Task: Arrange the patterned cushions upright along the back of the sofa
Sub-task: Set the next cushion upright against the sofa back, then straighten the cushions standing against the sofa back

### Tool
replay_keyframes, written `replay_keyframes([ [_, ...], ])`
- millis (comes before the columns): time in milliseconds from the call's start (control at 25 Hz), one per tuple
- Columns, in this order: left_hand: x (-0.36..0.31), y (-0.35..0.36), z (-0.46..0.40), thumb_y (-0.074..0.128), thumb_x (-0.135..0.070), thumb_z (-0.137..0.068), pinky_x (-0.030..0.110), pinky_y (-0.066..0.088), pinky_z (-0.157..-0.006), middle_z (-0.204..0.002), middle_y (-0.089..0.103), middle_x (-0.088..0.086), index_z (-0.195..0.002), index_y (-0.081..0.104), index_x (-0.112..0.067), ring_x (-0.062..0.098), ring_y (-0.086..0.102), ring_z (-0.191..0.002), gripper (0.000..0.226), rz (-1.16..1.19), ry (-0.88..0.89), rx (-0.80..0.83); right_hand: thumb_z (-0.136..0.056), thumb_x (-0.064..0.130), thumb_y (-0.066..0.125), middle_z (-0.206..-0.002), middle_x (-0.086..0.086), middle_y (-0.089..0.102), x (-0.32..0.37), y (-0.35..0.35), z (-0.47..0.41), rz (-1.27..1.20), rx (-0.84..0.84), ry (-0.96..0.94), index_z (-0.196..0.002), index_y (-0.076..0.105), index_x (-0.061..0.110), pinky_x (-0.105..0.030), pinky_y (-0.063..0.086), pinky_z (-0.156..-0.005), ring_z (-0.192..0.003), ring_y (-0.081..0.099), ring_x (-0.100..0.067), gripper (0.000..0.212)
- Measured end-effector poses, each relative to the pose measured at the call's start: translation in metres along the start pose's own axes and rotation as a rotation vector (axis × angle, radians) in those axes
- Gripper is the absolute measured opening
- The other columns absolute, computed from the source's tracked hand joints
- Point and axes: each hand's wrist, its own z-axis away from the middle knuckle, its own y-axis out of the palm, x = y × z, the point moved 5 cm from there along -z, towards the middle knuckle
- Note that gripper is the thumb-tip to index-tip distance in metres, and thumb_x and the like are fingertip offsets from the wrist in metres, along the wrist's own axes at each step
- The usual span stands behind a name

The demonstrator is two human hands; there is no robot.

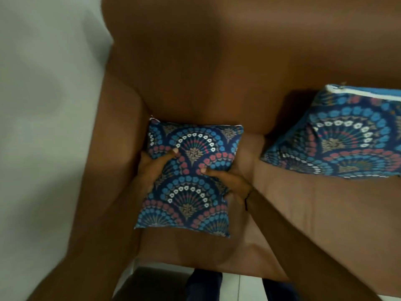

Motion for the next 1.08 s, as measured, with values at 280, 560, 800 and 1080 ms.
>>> replay_keyframes([
  [280,-0.058,-0.014,0.021,0.098,-0.028,-0.071,0.036,0.054,-0.110,-0.157,0.050,0.000,-0.157,0.031,-0.020,0.013,0.055,-0.139,0.109,0.184,0.505,0.007,-0.063,-0.013,0.091,-0.123,0.002,0.070,0.064,-0.024,0.023,-0.011,-0.392,-0.551,-0.127,0.054,0.020,-0.035,0.062,-0.093,-0.108,0.072,-0.004,0.081],
  [560,-0.070,-0.027,0.021,0.096,-0.043,-0.068,0.030,0.043,-0.119,-0.160,0.042,0.005,-0.157,0.026,-0.009,0.013,0.046,-0.146,0.119,0.108,0.685,-0.106,-0.058,-0.004,0.097,-0.125,0.003,0.067,0.092,-0.015,0.000,0.098,-0.422,-0.667,-0.135,0.046,0.014,-0.021,0.057,-0.095,-0.114,0.067,0.004,0.094],
  [800,-0.044,0.003,0.038,0.094,-0.054,-0.069,0.034,0.045,-0.119,-0.159,0.042,0.007,-0.157,0.027,-0.012,0.018,0.046,-0.146,0.118,0.246,0.517,-0.217,-0.061,0.006,0.099,-0.123,0.023,0.056,0.084,-0.037,0.008,0.268,-0.350,-0.590,-0.136,0.040,0.023,-0.002,0.048,-0.088,-0.107,0.058,0.021,0.096],
  [1080,0.013,0.132,0.095,0.077,-0.045,-0.080,0.062,0.049,-0.106,-0.127,0.060,0.021,-0.128,0.052,-0.005,0.037,0.060,-0.119,0.068,0.040,0.500,-0.246,-0.087,0.000,0.076,-0.108,-0.012,0.075,-0.023,-0.184,0.046,0.408,-0.443,-0.281,-0.106,0.073,0.020,-0.047,0.057,-0.098,-0.100,0.072,-0.029,0.028],
])
